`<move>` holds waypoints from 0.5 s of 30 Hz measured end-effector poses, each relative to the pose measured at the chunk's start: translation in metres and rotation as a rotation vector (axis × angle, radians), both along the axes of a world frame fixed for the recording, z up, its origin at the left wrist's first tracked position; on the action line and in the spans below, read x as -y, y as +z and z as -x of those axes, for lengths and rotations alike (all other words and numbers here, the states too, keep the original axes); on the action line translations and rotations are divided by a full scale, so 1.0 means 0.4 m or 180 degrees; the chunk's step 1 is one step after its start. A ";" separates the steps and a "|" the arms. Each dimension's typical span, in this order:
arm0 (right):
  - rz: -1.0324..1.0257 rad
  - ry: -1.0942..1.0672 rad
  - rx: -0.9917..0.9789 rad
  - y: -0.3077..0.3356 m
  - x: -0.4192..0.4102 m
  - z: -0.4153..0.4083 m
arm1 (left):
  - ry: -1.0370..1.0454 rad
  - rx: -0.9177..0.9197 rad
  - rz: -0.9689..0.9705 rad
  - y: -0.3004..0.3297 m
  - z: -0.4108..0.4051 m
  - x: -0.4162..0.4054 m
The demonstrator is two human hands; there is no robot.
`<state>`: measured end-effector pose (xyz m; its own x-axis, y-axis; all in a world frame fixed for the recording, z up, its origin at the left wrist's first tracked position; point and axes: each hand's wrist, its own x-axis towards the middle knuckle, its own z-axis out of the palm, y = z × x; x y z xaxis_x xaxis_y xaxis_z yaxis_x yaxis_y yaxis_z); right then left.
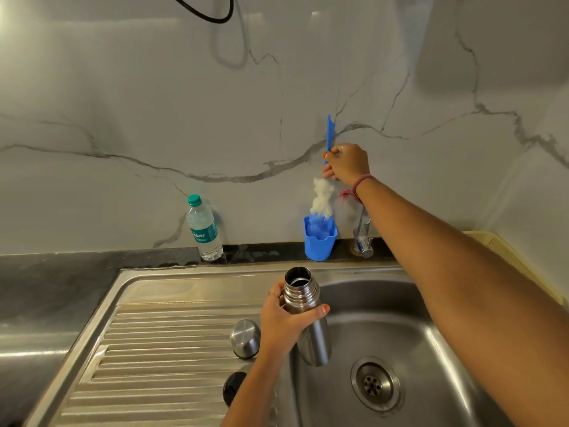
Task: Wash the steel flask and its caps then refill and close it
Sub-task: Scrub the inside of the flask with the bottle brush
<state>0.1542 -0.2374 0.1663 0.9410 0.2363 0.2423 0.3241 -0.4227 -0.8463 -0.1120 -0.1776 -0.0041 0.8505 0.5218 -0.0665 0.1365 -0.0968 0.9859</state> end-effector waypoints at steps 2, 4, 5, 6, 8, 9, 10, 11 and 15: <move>-0.0333 0.0096 -0.0008 0.023 -0.003 0.010 | 0.0007 0.0002 0.0025 0.003 0.002 0.001; -0.0618 0.0221 -0.0105 0.056 -0.001 0.023 | -0.0008 0.0012 0.0018 0.008 0.005 0.003; -0.0729 0.0287 -0.0166 0.075 0.002 0.031 | -0.0014 0.0016 0.0004 0.010 0.007 0.004; -0.0842 0.0367 -0.0235 0.096 0.007 0.040 | -0.0016 0.0023 -0.0002 0.013 0.009 0.005; -0.1062 0.0556 -0.0358 0.140 0.021 0.063 | -0.0012 0.0035 0.0008 0.022 0.015 0.008; -0.1184 0.0644 -0.0413 0.163 0.032 0.076 | -0.0012 0.0049 0.0020 0.027 0.017 0.011; -0.1328 0.0724 -0.0470 0.185 0.044 0.091 | -0.0019 0.0065 0.0027 0.031 0.020 0.013; -0.1491 0.0792 -0.0526 0.207 0.058 0.109 | -0.0025 0.0078 0.0030 0.035 0.023 0.014; -0.2059 0.0904 -0.0815 0.288 0.126 0.199 | -0.0069 0.0107 0.0055 0.047 0.040 0.022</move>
<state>0.0748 -0.2880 0.2815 0.9107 0.3631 0.1971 0.1061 0.2553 -0.9610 -0.1280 -0.1865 0.0146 0.8635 0.5022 -0.0466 0.1014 -0.0824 0.9914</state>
